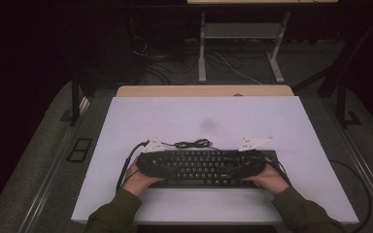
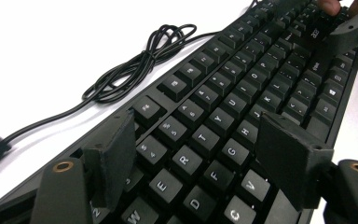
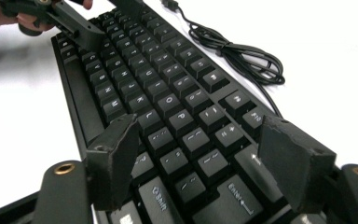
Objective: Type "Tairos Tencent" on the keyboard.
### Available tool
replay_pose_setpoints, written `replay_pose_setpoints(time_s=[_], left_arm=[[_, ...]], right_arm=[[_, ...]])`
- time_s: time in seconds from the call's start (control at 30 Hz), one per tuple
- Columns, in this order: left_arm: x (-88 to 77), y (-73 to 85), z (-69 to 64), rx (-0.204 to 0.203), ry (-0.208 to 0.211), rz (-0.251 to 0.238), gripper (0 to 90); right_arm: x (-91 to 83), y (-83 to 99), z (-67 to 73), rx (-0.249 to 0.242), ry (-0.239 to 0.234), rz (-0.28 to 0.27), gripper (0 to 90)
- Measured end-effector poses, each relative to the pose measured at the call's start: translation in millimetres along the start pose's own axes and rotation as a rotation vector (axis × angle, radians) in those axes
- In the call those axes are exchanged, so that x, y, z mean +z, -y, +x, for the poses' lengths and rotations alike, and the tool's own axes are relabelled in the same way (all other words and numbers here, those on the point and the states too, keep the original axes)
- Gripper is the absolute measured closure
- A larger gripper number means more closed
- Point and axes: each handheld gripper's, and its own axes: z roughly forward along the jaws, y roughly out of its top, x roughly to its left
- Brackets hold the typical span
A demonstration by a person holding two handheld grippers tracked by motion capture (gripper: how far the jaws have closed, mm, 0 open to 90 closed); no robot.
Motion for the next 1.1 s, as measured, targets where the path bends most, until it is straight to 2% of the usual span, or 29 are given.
replay_pose_setpoints(time_s=[0.33,0.57,0.93,1.1], left_arm=[[-9.2,6.7,2.2,-0.019,-0.046,-0.002,40.2],[-16.7,10.6,6.6,-0.053,-0.072,-0.015,58.9],[-20.4,11.4,8.0,-0.068,-0.068,-0.014,88.7],[-16.6,9.8,7.5,-0.066,-0.057,-0.007,88.9]], right_arm=[[9.1,-6.3,0.2,-0.016,-0.008,-0.012,26.7],[15.5,-10.5,0.8,-0.029,-0.015,-0.007,26.4],[21.4,-14.0,2.7,-0.041,-0.026,-0.005,26.4],[20.7,-14.1,2.5,-0.039,-0.023,-0.011,26.3]])
